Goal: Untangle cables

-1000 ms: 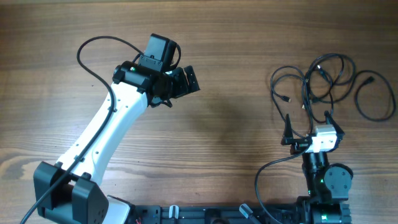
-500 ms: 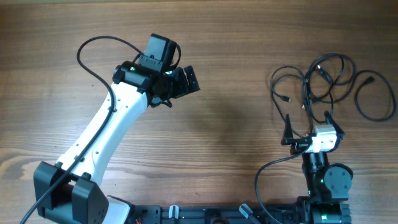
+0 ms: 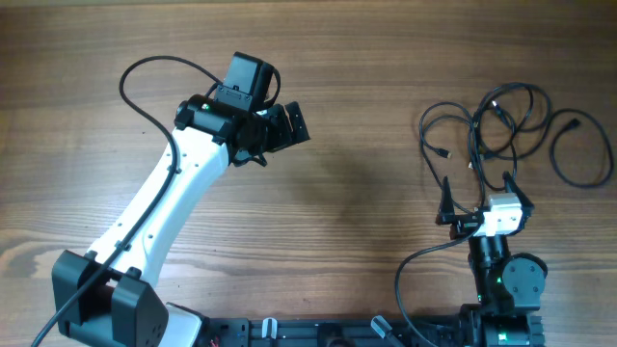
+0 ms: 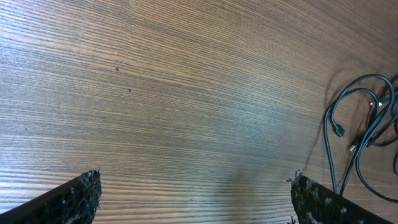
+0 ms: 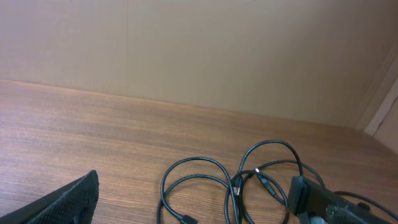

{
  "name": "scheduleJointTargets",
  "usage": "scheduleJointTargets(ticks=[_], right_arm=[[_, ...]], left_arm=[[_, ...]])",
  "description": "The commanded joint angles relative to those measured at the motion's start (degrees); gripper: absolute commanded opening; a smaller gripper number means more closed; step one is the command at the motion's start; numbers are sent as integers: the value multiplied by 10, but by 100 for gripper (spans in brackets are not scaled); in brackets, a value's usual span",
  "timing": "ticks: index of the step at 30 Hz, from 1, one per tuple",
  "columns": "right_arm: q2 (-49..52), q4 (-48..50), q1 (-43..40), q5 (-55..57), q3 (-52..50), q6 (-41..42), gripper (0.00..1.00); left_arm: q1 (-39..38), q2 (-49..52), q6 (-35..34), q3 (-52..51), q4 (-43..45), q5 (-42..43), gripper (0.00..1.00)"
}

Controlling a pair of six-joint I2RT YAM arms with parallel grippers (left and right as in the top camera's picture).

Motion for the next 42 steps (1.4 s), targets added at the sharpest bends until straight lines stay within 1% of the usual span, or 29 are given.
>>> scheduleJointTargets(ticks=[1,13,19,23,26,28,30,32,36,39,42], right_arm=[[-7,1,-2,-9,-1,-8,100],[-7,1,-2,-9,-1,-8,100],[-7,1,-2,-9,-1,-8,100],[-7,1,-2,-9,-1,-8,100],[-7,1,-2,-9,-1,-8,100],[-7,1,-2,-9,-1,-8,100],[-7,1,-2,-9,-1,-8,100],[-7,1,-2,-9,-1,-8,100],[-7,1,-2,-9,-1,-8,100],[-7,1,-2,-9,-1,-8,100],[-7,1,-2,-9,-1,-8,100]], left_arm=[[-2,3,5,-4,0,-6,100],[-1,-2,4,-4,2,-6,100],[-1,-51,5,-4,2,-8,100],[-1,-102,5,-4,-1,-67,100],[-1,-133,5,-10,-1,-90,100],[-1,-152,5,-31,0,-106,100],[-1,-169,5,-80,6,-120,100],[-1,-181,5,-146,50,-137,100],[9,-203,5,-280,210,-151,100],[30,-216,5,-363,335,-130,100],[52,-225,5,-427,437,-105,100]])
